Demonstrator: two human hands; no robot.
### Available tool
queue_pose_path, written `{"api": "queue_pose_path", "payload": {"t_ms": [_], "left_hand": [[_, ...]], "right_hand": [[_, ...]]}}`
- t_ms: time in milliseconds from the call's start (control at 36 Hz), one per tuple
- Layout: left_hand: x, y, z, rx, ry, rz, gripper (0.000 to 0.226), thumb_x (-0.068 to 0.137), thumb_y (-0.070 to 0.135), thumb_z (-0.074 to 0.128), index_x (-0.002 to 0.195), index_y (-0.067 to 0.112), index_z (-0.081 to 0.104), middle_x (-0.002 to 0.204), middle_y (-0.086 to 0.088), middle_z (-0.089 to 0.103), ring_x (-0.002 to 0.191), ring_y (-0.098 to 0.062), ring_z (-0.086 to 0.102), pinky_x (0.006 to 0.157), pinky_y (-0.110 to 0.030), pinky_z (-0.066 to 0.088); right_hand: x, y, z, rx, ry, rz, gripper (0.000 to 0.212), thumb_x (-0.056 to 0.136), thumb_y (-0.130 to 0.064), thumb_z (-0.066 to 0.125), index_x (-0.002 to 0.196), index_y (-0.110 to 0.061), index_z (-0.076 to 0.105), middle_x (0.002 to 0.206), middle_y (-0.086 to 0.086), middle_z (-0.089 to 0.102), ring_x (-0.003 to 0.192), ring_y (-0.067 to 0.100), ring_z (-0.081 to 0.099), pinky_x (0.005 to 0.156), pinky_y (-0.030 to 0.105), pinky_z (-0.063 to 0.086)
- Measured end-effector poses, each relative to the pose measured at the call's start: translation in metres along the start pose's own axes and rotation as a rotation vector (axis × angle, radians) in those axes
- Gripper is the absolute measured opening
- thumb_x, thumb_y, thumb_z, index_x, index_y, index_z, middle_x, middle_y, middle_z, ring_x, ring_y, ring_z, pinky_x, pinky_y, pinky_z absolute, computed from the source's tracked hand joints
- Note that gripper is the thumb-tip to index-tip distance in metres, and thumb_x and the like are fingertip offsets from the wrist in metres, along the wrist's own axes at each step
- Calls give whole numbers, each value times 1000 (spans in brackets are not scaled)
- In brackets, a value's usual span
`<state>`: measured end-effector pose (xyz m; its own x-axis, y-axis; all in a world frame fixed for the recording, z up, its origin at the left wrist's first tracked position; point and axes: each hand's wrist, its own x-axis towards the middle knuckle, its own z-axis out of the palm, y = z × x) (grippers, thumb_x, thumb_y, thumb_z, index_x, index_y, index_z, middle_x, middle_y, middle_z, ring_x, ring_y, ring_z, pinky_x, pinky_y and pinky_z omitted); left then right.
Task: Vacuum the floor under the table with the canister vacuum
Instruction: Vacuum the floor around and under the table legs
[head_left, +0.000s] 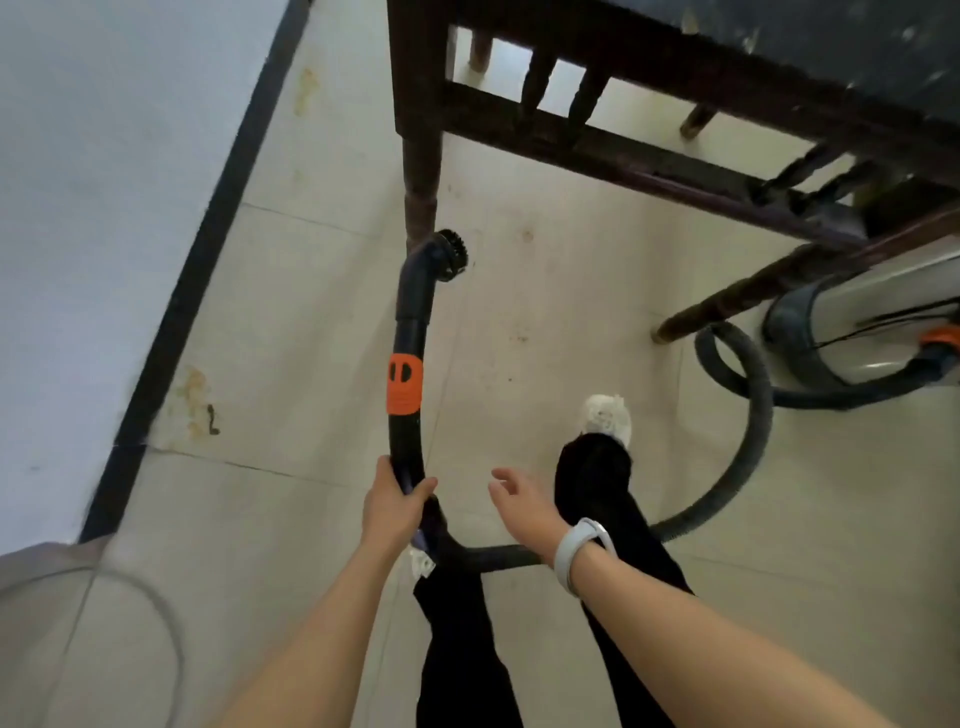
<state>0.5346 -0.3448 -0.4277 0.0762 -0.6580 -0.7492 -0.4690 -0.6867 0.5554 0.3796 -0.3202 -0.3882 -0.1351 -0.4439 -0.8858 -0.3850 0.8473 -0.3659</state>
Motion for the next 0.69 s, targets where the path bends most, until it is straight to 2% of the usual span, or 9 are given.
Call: {"api": "queue_pose_path", "payload": {"t_ms": [139, 222, 278, 389, 472, 583, 639, 694], "left_hand": [[-9, 9, -5, -55, -7, 28, 33, 87, 17, 67, 109, 13, 43, 102, -6, 57, 95, -27, 57, 84, -37, 48], [-12, 18, -5, -100, -7, 40, 34, 87, 18, 67, 110, 12, 44, 103, -6, 57, 100, -29, 58, 91, -44, 49], [-13, 25, -6, -139, -2, 53, 35, 87, 21, 68, 111, 12, 45, 104, -5, 58, 102, -28, 58, 93, -45, 48], [-15, 40, -13, -274, 26, 50, 33, 88, 24, 66, 113, 13, 48, 105, -2, 58, 105, -24, 58, 90, -35, 46], [-12, 52, -23, -433, 37, -1, 34, 90, 25, 65, 115, 11, 49, 110, -5, 59, 107, -25, 59, 93, -44, 51], [-8, 62, -37, -615, 41, -81, 36, 93, 26, 60, 121, 6, 48, 115, -10, 59, 104, -25, 61, 70, -37, 55], [-7, 64, -43, -691, 39, -133, 37, 95, 27, 57, 122, 4, 46, 111, -10, 58, 101, -27, 60, 73, -40, 54], [-5, 64, -46, -775, 32, -187, 33, 96, 26, 55, 119, 5, 44, 108, -10, 56, 101, -29, 59, 80, -46, 52]], "right_hand": [[-20, 6, -2, 34, 110, 46, 42, 102, -21, 35, 142, -11, 37, 142, 10, 45, 127, 24, 46, 99, 27, 35], [-29, 9, -9, 99, 167, 89, 42, 101, -21, 36, 142, -11, 38, 142, 11, 44, 128, 27, 46, 106, 33, 36], [-33, 10, -12, 130, 187, 110, 42, 101, -21, 36, 142, -11, 38, 143, 11, 43, 129, 27, 44, 105, 34, 35], [-32, 10, -10, 302, 245, 197, 48, 100, -22, 40, 145, -7, 32, 146, 12, 38, 132, 30, 39, 108, 37, 35], [-26, 11, 0, 475, 276, 331, 55, 97, -27, 45, 143, 1, 30, 143, 18, 39, 128, 37, 41, 106, 45, 38], [-14, 20, 12, 559, 367, 464, 56, 89, -42, 49, 124, 2, 49, 124, 20, 55, 110, 39, 54, 97, 49, 46], [-14, 22, 13, 641, 392, 501, 56, 89, -44, 47, 123, 1, 51, 122, 20, 56, 111, 40, 54, 97, 50, 47], [-14, 21, 9, 836, 391, 521, 49, 94, -41, 44, 122, -2, 49, 122, 17, 53, 116, 39, 51, 97, 49, 46]]}}
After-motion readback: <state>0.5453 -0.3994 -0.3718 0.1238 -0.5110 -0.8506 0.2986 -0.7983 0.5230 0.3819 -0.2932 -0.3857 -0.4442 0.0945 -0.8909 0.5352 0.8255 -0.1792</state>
